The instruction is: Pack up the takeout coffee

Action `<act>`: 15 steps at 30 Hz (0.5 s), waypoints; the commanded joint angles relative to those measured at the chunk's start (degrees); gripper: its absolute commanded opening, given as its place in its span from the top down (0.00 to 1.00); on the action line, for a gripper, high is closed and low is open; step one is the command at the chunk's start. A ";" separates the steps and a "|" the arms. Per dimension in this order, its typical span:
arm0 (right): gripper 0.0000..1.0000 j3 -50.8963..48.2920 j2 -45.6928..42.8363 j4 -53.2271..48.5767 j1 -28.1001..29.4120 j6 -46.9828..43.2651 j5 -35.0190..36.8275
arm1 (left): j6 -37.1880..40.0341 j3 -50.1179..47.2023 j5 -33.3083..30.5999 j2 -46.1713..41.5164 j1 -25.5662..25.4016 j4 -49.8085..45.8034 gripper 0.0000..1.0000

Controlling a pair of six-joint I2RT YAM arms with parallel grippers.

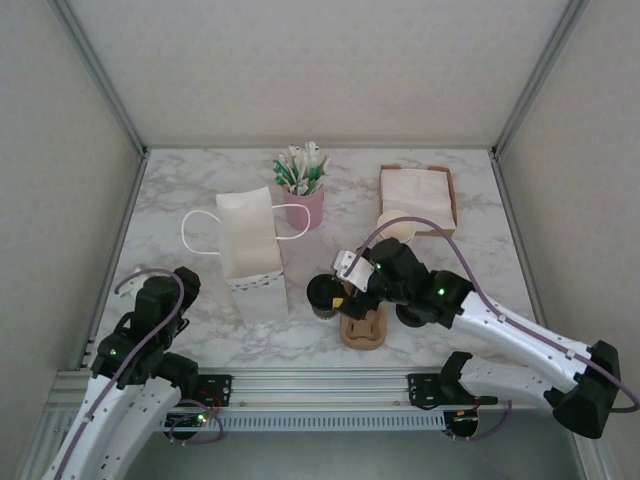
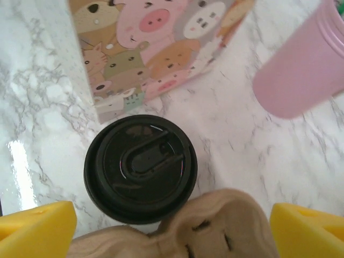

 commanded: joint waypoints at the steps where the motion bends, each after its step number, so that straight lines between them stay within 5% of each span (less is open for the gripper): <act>1: 0.08 5.17 5.99 -5.18 -3.02 -10.46 -12.41 | 1.56 0.32 0.08 0.30 -0.29 1.18 0.38; 6: 0.06 7.00 11.73 -4.10 -7.78 -16.38 -18.78 | 2.41 0.25 0.22 0.49 -0.28 1.97 0.38; 15: 0.09 10.00 18.02 -3.09 -8.02 -19.34 -20.94 | 3.28 -0.04 0.18 1.78 -0.30 3.00 0.37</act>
